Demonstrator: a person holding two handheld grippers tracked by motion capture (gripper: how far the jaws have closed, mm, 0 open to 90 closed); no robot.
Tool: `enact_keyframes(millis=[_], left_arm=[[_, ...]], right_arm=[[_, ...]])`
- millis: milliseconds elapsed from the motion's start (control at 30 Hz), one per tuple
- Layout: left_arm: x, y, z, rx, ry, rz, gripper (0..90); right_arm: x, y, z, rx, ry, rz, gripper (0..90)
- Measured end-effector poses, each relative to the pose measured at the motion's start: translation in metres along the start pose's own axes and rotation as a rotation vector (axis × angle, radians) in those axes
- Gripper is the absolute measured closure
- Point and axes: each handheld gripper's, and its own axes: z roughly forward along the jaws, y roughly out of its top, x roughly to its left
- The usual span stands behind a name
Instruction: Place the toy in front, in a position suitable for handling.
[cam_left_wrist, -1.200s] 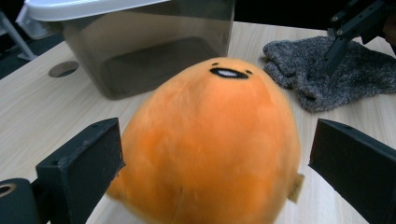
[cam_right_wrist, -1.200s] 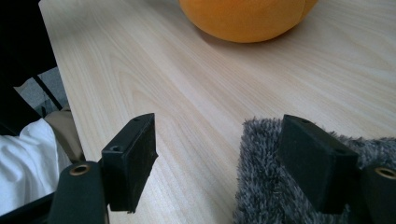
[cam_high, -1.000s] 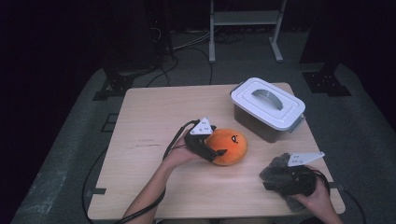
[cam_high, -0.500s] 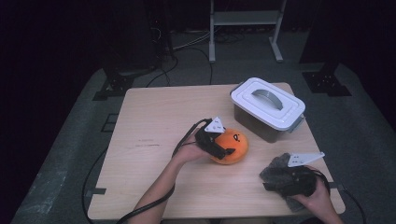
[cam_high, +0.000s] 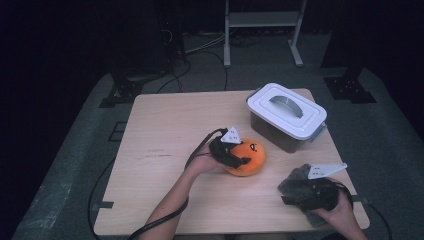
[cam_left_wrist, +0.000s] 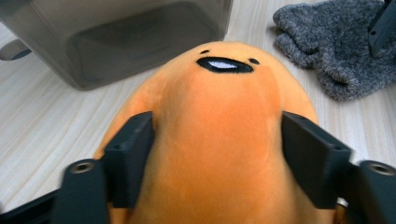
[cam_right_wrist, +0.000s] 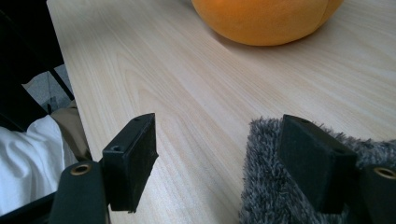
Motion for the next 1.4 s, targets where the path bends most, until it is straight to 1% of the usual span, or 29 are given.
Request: enact_keyframes(millis=[67,100,200,267,300,367,400,467,533,600,667,700,767,800,833,933,1000,1167,1267,1400], left_arm=[[0.0,0.001,0.0,0.007,-0.007,-0.01,36.3],[0.0,0.002,-0.001,0.019,-0.016,-0.001,38.1],[0.0,0.004,-0.002,0.034,-0.025,0.0,41.7],[0.0,0.005,-0.003,0.032,-0.016,0.003,43.8],[0.0,0.004,-0.004,0.022,-0.004,0.007,45.1],[-0.001,0.004,-0.005,0.013,0.006,0.012,47.6],[-0.002,0.005,-0.006,0.001,0.007,0.001,49.2],[-0.003,0.006,-0.007,-0.012,0.009,-0.004,51.3],[-0.002,0.008,-0.01,-0.014,-0.004,-0.025,51.6],[0.0,0.009,-0.012,-0.013,-0.013,-0.034,51.7],[0.0,0.009,-0.016,-0.014,-0.034,-0.04,52.1],[0.001,0.008,-0.019,-0.012,-0.039,-0.048,52.3],[0.001,0.006,-0.024,-0.017,-0.038,-0.05,52.7],[0.001,0.005,-0.028,-0.024,-0.036,-0.058,52.8],[0.001,0.004,-0.034,-0.031,-0.035,-0.064,52.8],[-0.001,0.003,-0.05,-0.054,-0.028,-0.067,52.8],[-0.004,0.003,-0.065,-0.06,-0.021,-0.055,52.8],[-0.015,-0.002,-0.09,-0.053,-0.007,-0.036,52.7],[-0.023,-0.006,-0.1,-0.033,-0.002,-0.017,52.7],[-0.034,-0.015,-0.107,-0.016,0.003,-0.008,52.6]], right_arm=[[0.0,0.0,0.0,-0.002,0.0,-0.002,27.1],[0.0,0.0,0.0,-0.002,0.0,-0.001,27.1],[0.0,0.0,-0.001,-0.004,0.001,-0.002,27.2],[0.0,0.0,-0.001,-0.006,0.002,0.002,27.2],[0.0,0.0,-0.001,-0.007,0.002,0.002,27.2],[0.0,0.0,-0.002,-0.013,0.005,0.002,27.2],[0.0,-0.001,-0.002,-0.016,0.005,-0.001,27.2],[-0.001,-0.001,-0.003,-0.021,0.006,0.002,27.1],[-0.001,-0.001,-0.004,-0.021,0.007,0.007,27.2],[-0.002,-0.001,-0.004,-0.027,0.009,0.008,27.1],[-0.002,-0.001,-0.004,-0.03,0.009,0.009,27.2],[-0.002,-0.001,-0.005,-0.03,0.009,0.009,27.2],[-0.002,-0.001,-0.005,-0.032,0.011,0.012,27.2],[-0.002,-0.001,-0.005,-0.032,0.012,0.014,27.2],[-0.002,-0.001,-0.005,-0.032,0.012,0.013,27.2],[-0.002,-0.001,-0.005,-0.035,0.011,0.012,27.1],[-0.003,-0.001,-0.006,-0.039,0.01,0.015,27.2],[-0.003,-0.001,-0.006,-0.041,0.008,0.021,27.2],[-0.003,-0.001,-0.006,-0.043,0.003,0.022,27.1],[-0.003,-0.001,-0.007,-0.048,-0.003,0.025,27.1]])
